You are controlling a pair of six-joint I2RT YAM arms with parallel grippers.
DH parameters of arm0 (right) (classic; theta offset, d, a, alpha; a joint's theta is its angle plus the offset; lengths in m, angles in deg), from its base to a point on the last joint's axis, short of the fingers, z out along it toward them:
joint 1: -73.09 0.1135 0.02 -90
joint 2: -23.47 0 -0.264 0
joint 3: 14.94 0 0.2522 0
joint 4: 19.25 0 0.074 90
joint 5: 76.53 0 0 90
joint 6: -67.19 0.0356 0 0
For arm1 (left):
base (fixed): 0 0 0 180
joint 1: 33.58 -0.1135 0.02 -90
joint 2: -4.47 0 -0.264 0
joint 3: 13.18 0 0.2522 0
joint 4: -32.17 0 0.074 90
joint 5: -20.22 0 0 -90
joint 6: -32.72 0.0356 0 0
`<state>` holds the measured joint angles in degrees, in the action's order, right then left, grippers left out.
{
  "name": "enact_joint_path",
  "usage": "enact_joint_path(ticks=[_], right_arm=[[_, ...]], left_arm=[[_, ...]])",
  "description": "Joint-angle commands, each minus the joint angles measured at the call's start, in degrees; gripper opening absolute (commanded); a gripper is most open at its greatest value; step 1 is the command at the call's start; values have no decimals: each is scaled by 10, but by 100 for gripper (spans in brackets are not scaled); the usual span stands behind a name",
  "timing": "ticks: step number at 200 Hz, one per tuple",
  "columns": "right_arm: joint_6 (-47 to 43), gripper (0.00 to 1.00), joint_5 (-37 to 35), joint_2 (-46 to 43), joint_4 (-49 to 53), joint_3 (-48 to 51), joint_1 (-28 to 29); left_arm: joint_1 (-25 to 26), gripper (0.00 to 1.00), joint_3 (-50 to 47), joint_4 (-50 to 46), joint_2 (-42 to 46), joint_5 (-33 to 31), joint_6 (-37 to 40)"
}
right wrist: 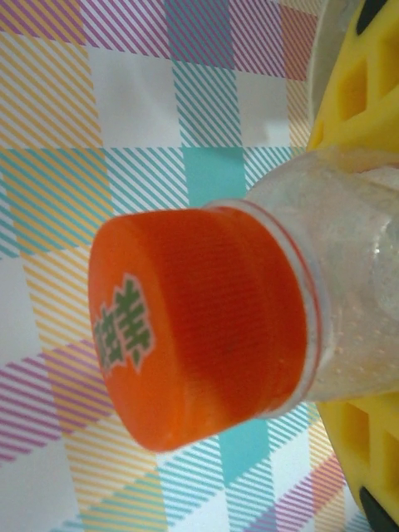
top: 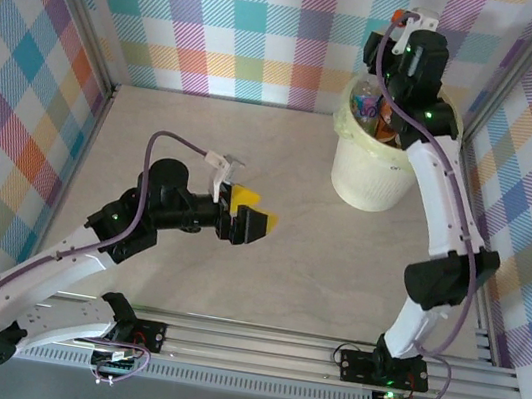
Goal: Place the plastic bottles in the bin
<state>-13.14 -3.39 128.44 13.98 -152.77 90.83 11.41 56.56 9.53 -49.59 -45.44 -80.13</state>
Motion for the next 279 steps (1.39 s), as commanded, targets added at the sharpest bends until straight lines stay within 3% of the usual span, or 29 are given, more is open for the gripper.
enact_joint_path(ticks=[1,31,62,127,240,279], right_arm=[[-11,50,-33,40,2,-82,-9],[-10,50,-60,112,57,-192,-22],[0,50,-79,154,88,-242,-37],[18,50,-107,180,114,-241,-64],[62,51,-16,204,178,-215,-87],[67,58,-7,189,176,-190,-88]], left_arm=[[10,100,-12,-9,16,-12,4],[9,100,-18,-10,19,-15,0],[10,100,-38,17,25,-12,-12],[10,100,-42,12,16,-17,-13],[10,100,-46,16,6,-19,-20],[10,100,-49,15,7,-20,-22]])
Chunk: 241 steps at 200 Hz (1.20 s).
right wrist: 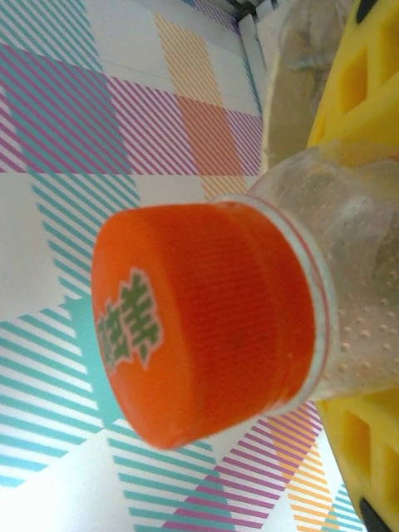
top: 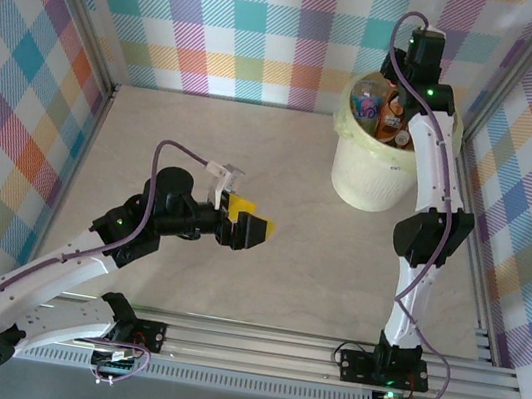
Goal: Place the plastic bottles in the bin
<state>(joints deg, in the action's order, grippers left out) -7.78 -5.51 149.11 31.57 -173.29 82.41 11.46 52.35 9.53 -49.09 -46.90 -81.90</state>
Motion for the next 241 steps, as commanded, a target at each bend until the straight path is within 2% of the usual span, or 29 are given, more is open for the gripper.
enact_joint_path(ticks=[1,48,85,133,170,189,206,241], right_arm=[[13,58,14,-18,-1,16,-4],[4,70,11,-32,-4,18,-3],[-9,73,11,-48,-6,14,-4],[-34,78,17,-89,-26,44,-3],[-62,82,27,-144,-62,103,4],[-78,83,31,-181,-84,153,13],[-93,84,37,-223,-108,214,25],[-134,88,54,-326,-161,356,62]], left_arm=[[9,100,-7,16,2,-5,-4],[9,100,-9,17,4,-7,-3],[10,100,-4,13,7,-14,4],[10,100,26,-36,6,-60,38],[10,100,55,-95,-3,-124,55],[9,100,66,-113,-7,-177,65],[10,100,67,-118,-14,-210,110],[8,100,72,-135,-29,-320,140]])
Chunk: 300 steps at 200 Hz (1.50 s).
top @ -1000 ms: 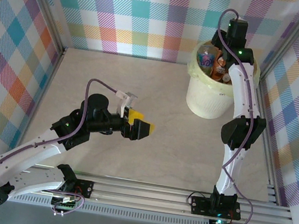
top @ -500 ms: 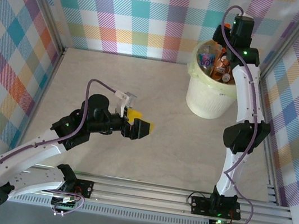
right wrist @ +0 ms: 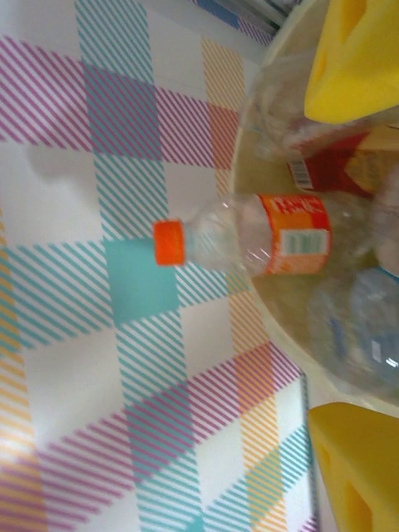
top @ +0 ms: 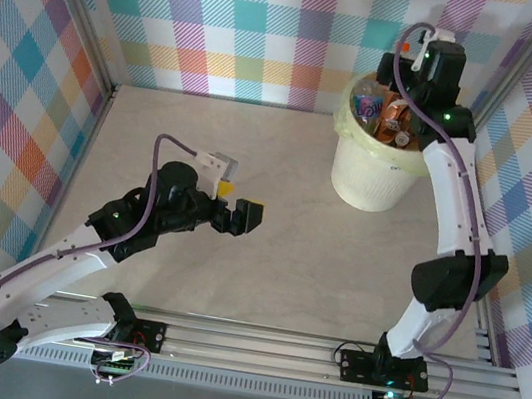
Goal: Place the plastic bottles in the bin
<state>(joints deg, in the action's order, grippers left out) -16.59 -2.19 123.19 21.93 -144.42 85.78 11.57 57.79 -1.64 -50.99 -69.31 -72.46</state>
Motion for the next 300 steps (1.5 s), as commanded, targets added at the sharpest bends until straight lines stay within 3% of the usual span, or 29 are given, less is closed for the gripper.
enact_joint_path(ticks=[1,44,102,153,195,248,300], right_arm=[[-48,88,21,-70,-66,71,30],[-82,100,58,-193,-87,234,86],[-58,100,115,-329,-118,442,127],[-17,100,68,-440,-166,636,127],[-39,100,8,-540,-315,838,125],[-49,100,-37,-466,-420,933,73],[-44,100,25,-360,-579,981,-35]], left_arm=[[7,100,18,-23,-11,-98,47],[-3,100,-2,-3,-16,-164,73],[-66,100,-37,8,-2,-165,78],[-139,100,-104,36,32,-203,73],[-216,100,-191,102,69,-211,71],[-286,100,-309,238,67,-224,124],[-359,100,-395,397,19,-180,150]])
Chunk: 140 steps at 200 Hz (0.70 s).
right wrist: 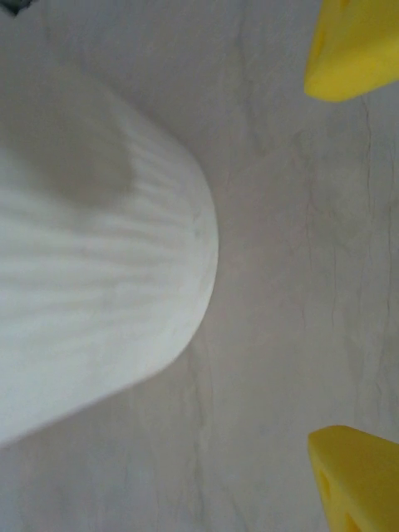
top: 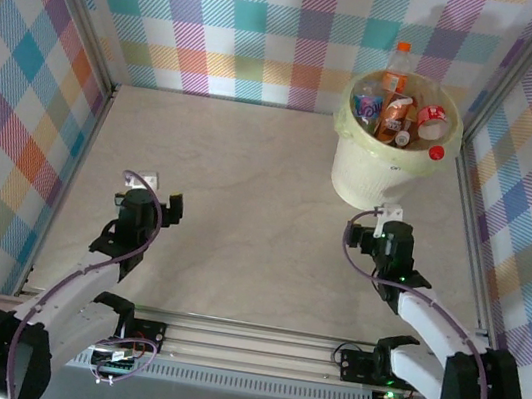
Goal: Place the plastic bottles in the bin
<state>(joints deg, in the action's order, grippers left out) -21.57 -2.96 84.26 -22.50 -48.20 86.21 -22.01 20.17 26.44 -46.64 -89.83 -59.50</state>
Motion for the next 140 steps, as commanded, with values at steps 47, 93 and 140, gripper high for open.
enact_joint_path(ticks=[47,93,140], right_arm=[[-5,100,64,102,-209,11,-67],[-15,100,74,135,-250,5,-79],[-2,100,61,182,-311,6,-98]], left_arm=[[-39,100,-32,196,-84,49,38],[-85,100,-55,299,-140,93,41],[-108,100,-46,386,-220,159,33]])
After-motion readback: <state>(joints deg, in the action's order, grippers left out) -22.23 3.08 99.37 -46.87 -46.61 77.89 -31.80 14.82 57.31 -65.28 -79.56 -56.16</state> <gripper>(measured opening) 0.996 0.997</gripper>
